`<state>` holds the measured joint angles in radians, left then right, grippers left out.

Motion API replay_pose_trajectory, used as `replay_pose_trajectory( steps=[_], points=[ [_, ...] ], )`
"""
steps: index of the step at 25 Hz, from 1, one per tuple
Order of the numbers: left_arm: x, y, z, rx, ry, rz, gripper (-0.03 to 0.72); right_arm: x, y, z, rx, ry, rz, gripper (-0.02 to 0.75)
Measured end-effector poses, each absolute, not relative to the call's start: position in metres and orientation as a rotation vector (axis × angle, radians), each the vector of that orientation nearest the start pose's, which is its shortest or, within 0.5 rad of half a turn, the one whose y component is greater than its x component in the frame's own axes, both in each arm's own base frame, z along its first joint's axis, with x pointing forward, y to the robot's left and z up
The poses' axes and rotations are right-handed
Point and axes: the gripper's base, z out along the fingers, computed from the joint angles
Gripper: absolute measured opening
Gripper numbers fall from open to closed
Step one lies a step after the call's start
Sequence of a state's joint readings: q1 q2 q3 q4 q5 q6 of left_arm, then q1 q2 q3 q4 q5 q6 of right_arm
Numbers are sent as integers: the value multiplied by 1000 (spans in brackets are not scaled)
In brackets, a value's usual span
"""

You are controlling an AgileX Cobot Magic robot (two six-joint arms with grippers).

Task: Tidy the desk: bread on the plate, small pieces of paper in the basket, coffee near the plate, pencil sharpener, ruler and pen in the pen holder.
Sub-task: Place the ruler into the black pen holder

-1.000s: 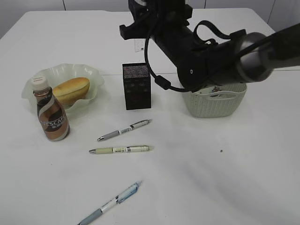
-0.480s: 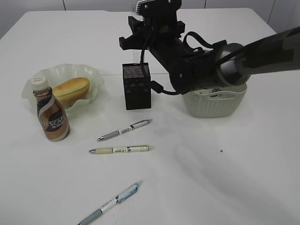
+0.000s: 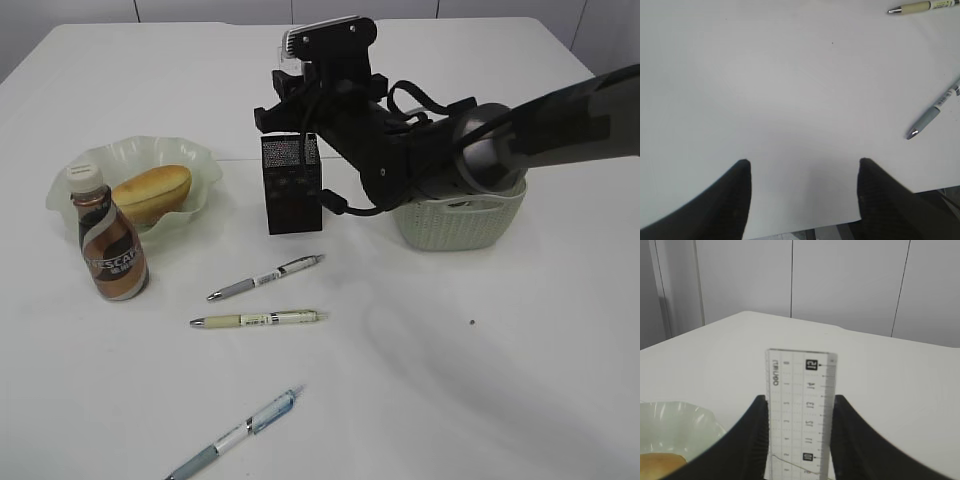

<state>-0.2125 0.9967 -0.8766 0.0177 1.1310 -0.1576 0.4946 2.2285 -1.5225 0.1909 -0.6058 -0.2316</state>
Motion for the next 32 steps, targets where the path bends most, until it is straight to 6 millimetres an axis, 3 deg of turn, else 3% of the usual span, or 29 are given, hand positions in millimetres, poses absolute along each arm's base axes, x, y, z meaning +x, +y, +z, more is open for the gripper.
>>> replay_pose_trajectory(
  steps=[14, 22, 27, 30, 32],
  points=[
    [163, -34, 311, 81, 2736, -80, 486, 453, 235, 187, -366, 1625, 267, 261],
    [163, -34, 311, 81, 2736, -80, 486, 453, 235, 186, -329, 1645, 310, 402],
    [163, -34, 311, 81, 2736, -80, 486, 452, 235, 185, -334, 1684, 317, 417],
    [163, -33, 311, 82, 2735, -75, 486, 449, 234, 199, -344, 1706, 326, 418],
    [163, -33, 311, 84, 2733, -69, 486, 445, 233, 221, -340, 1686, 335, 418]
  ],
)
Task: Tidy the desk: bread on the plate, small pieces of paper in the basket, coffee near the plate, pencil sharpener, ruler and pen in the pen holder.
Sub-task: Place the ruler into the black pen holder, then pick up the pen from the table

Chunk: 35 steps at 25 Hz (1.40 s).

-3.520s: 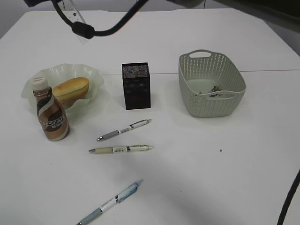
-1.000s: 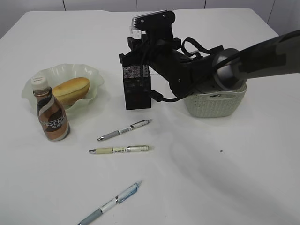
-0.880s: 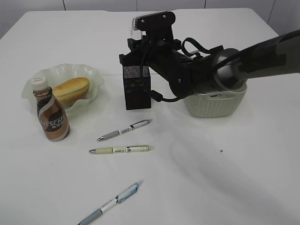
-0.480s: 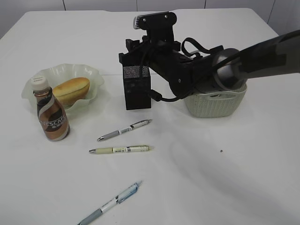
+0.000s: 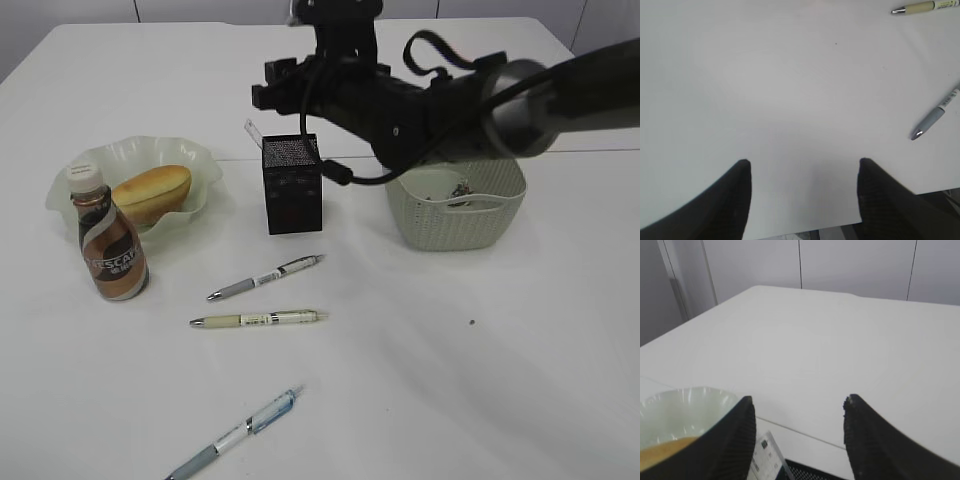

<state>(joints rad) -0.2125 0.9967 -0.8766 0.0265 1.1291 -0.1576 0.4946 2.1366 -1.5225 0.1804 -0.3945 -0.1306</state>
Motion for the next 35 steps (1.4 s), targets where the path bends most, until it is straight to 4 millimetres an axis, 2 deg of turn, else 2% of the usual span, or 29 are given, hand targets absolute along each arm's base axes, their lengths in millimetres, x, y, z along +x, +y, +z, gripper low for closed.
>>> replay_pose_trajectory(
  steps=[4, 7, 12, 17, 23, 27, 31, 35],
  points=[
    [164, -31, 311, 91, 2729, -37, 486, 431, 227, 270, -340, 1659, 357, 418],
    [164, -29, 312, 100, 2722, -3, 486, 417, 221, 299, -345, 1693, 380, 418],
    [164, -27, 312, 139, 2719, 31, 486, 387, 212, 330, -376, 1885, 450, 418],
    [164, -27, 312, 209, 2715, 49, 486, 346, 200, 359, -463, 2072, 507, 418],
    [172, -33, 307, 318, 2774, 8, 486, 309, 186, 374, -582, 2283, 500, 418],
    [187, -42, 320, 409, 2755, -11, 486, 296, 179, 374, -652, 2444, 458, 418],
    [203, -64, 338, 559, 2696, -29, 486, 283, 174, 370, -699, 2614, 438, 418],
    [218, -95, 343, 739, 2658, -42, 486, 280, 173, 368, -648, 2671, 444, 418]
  ],
)
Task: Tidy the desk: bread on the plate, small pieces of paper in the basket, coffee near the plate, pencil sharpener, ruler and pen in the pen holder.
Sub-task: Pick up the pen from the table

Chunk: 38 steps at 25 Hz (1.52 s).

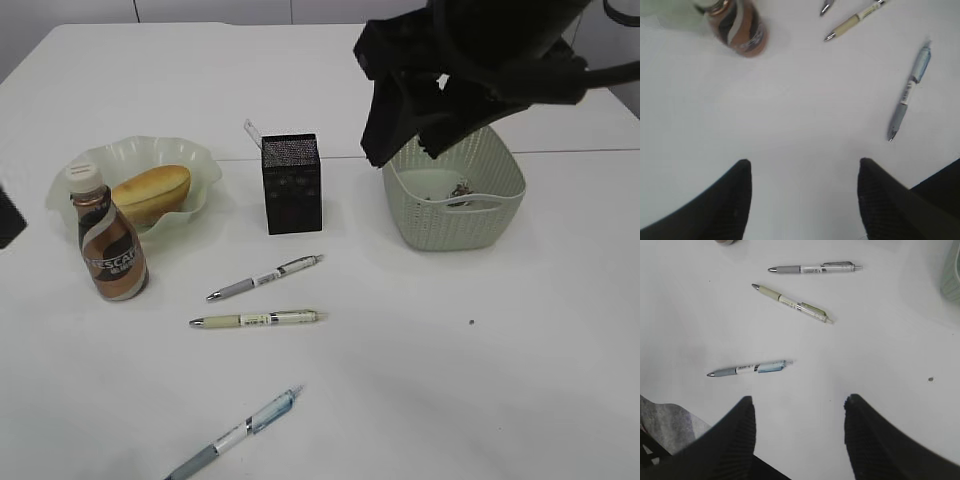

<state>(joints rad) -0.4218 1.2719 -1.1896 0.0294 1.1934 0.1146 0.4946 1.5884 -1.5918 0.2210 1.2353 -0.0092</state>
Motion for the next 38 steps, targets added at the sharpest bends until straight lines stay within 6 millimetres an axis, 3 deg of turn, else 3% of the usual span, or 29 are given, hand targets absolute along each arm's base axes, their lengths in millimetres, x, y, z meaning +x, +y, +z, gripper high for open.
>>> replay_pose_trajectory(
  steps=[8, 19, 24, 33, 38],
  points=[
    [251, -146, 320, 1011, 2653, 93, 486, 282, 169, 367, -569, 2699, 397, 418],
    [284, -181, 281, 1269, 2514, 170, 486, 287, 160, 367, -472, 2714, 304, 418],
    [292, -188, 265, 1337, 2500, 181, 486, 299, 135, 367, -349, 2724, 265, 418],
    [305, -204, 226, 1493, 2469, 197, 480, 320, 71, 367, -72, 2732, 195, 418],
    [313, -213, 207, 1555, 2412, 161, 475, 331, 52, 357, 6, 2760, 164, 418]
  ],
)
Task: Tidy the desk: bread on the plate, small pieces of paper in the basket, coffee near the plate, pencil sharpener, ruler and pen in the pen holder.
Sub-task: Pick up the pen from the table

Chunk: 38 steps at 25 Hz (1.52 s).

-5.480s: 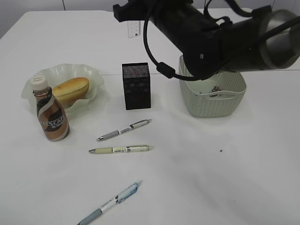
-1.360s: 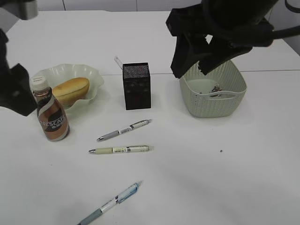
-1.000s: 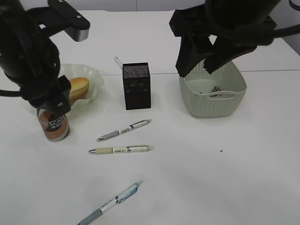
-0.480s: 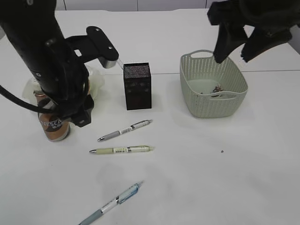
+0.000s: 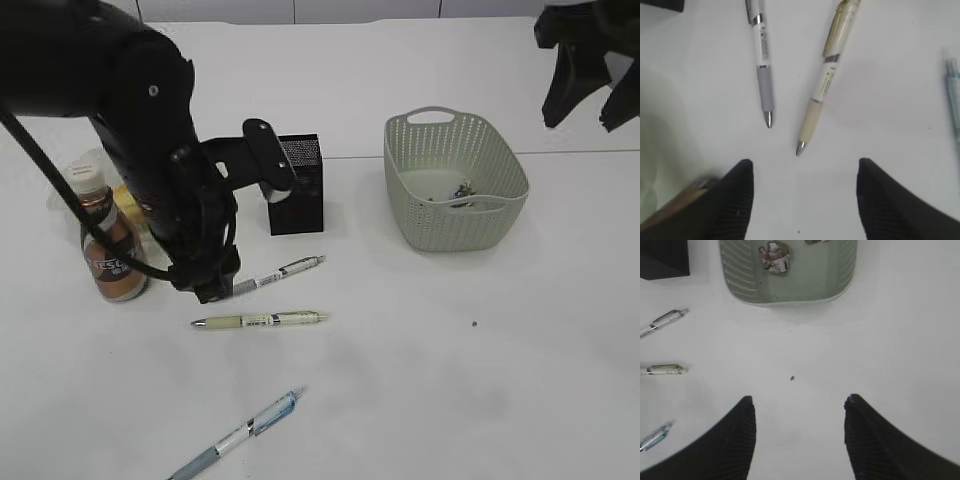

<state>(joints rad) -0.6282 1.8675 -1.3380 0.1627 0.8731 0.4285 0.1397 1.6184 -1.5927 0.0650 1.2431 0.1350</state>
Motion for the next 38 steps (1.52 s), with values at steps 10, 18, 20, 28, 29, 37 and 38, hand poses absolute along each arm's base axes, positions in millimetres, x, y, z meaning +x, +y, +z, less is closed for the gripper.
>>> replay_pose_trajectory(
  steps=[10, 18, 20, 28, 29, 37, 38],
  points=[
    [329, -227, 153, 1752, 2341, 154, 459, 360, 54, 309, -39, 2895, 134, 418],
    [352, -248, 132, 1735, 2357, 104, 458, 371, 58, 287, -99, 2948, 158, 418],
    [355, -252, 132, 1723, 2368, 77, 458, 371, 58, 287, -110, 2948, 159, 418],
    [350, -259, 131, 1774, 2377, -10, 458, 371, 58, 287, -123, 2947, 161, 418],
    [349, -260, 131, 1784, 2372, -9, 458, 371, 58, 287, -123, 2947, 161, 418],
    [349, -260, 130, 1807, 2358, -7, 454, 371, 59, 287, -123, 2947, 163, 418],
    [349, -260, 130, 1810, 2357, -7, 454, 371, 59, 287, -122, 2947, 164, 418]
  ],
)
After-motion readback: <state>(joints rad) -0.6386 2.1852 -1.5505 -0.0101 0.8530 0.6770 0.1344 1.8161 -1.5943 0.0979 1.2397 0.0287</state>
